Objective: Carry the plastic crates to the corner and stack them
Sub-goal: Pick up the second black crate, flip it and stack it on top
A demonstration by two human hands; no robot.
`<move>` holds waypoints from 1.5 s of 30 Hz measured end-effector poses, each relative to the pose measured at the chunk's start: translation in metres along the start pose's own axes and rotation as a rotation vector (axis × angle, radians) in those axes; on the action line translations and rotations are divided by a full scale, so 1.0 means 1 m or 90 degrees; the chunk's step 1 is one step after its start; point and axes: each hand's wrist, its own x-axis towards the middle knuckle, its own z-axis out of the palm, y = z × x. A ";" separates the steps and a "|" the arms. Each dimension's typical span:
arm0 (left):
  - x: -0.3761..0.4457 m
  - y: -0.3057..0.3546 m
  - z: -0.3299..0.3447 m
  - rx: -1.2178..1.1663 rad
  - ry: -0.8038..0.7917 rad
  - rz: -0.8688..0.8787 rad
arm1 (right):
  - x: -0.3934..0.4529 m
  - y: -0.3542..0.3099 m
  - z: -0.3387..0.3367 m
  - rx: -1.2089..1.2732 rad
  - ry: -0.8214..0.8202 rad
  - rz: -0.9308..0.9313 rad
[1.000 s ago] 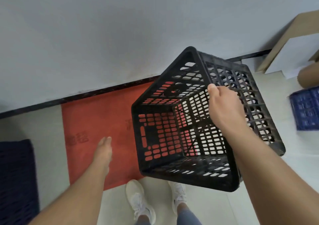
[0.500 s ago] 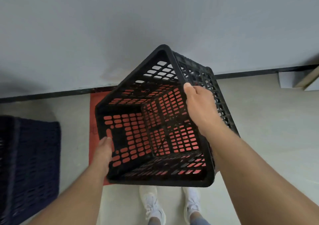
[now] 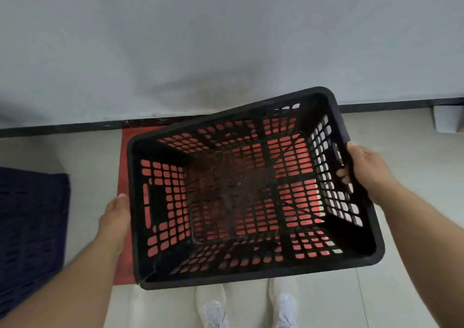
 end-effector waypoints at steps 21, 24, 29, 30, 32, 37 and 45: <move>0.026 0.020 0.029 -0.237 -0.131 0.004 | 0.059 0.069 0.012 0.070 -0.035 0.070; 0.026 0.020 0.024 -0.214 -0.171 0.013 | 0.059 0.086 0.016 0.156 -0.129 0.147; 0.034 0.017 0.023 -0.226 -0.191 0.016 | 0.061 0.089 0.018 0.206 -0.193 0.144; 0.038 0.015 0.024 -0.224 -0.174 0.024 | 0.061 0.088 0.019 0.178 -0.179 0.128; 0.040 0.014 0.028 -0.202 -0.138 0.039 | 0.060 0.085 0.023 0.132 -0.151 0.105; 0.039 0.012 0.039 -0.154 -0.081 0.092 | 0.055 0.084 0.037 -0.031 -0.131 -0.044; 0.049 0.005 0.036 -0.173 -0.069 0.099 | 0.066 0.093 0.030 0.159 -0.115 0.054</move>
